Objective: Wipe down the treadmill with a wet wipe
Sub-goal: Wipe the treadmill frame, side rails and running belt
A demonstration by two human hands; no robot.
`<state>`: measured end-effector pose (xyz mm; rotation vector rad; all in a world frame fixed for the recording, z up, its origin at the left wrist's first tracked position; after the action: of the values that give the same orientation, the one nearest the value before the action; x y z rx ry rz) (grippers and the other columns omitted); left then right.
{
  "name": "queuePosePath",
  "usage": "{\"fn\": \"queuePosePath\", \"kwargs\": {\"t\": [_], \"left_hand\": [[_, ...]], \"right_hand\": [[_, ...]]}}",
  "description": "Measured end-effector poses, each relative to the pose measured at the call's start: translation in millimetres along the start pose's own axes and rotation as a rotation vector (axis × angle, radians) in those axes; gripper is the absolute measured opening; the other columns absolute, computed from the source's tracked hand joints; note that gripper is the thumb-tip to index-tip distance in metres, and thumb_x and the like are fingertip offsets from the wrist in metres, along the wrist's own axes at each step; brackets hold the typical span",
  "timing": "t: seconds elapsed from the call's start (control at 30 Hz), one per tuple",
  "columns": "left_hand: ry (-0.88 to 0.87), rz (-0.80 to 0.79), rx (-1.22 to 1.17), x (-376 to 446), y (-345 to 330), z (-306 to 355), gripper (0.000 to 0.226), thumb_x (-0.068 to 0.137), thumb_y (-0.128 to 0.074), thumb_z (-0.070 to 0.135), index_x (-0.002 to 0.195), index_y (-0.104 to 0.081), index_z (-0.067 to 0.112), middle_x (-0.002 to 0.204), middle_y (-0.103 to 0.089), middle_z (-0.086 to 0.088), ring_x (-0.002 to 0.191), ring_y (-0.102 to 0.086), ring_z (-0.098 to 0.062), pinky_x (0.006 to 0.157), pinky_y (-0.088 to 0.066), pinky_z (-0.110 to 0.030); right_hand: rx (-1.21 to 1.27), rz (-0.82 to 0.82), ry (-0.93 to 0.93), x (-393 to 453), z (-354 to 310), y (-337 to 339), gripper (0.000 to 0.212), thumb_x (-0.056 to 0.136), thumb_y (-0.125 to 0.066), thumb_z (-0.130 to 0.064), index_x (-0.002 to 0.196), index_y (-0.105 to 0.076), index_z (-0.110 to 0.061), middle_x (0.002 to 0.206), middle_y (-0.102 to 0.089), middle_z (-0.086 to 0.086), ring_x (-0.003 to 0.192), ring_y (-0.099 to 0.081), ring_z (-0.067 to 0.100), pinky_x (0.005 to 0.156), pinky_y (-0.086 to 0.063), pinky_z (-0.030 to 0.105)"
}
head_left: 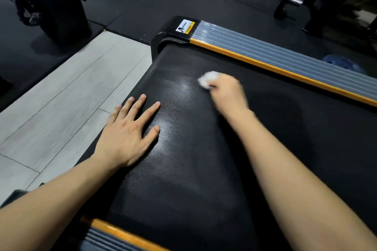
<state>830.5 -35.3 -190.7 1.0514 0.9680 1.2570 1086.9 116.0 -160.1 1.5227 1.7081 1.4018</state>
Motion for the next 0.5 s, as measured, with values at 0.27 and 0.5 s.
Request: {"fn": "queuePosePath", "kwargs": {"t": [0.27, 0.5], "left_hand": [[0.008, -0.016, 0.021, 3.2, 0.7, 6.2, 0.071, 0.092, -0.018, 0.069, 0.158, -0.022, 0.043, 0.170, -0.015, 0.000, 0.157, -0.009, -0.027, 0.127, -0.007, -0.049], [-0.126, -0.016, 0.105, -39.1, 1.6, 5.7, 0.070, 0.098, -0.026, 0.059, 0.157, -0.036, 0.023, 0.163, -0.032, -0.014, 0.152, -0.029, -0.034, 0.123, -0.021, -0.053]], "right_hand": [[-0.101, -0.004, -0.142, -9.3, -23.6, -2.2, 0.028, 0.067, -0.047, -0.021, 0.085, -0.069, -0.017, 0.100, -0.072, -0.003, 0.094, -0.067, 0.023, 0.074, -0.052, 0.028], [-0.093, -0.221, 0.327, 46.1, -134.4, -76.2, 0.018, 0.083, -0.055, -0.020, 0.087, -0.072, -0.015, 0.096, -0.067, 0.006, 0.095, -0.063, 0.029, 0.075, -0.051, 0.034]]}}
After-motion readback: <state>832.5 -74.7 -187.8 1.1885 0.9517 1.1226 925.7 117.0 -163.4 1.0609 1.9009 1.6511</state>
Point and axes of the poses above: each hand's wrist, its own x-axis towards the middle knuckle, its own y-axis out of the back of the hand, z = x × y, the point moved 2 cm from there along x, towards the middle knuckle
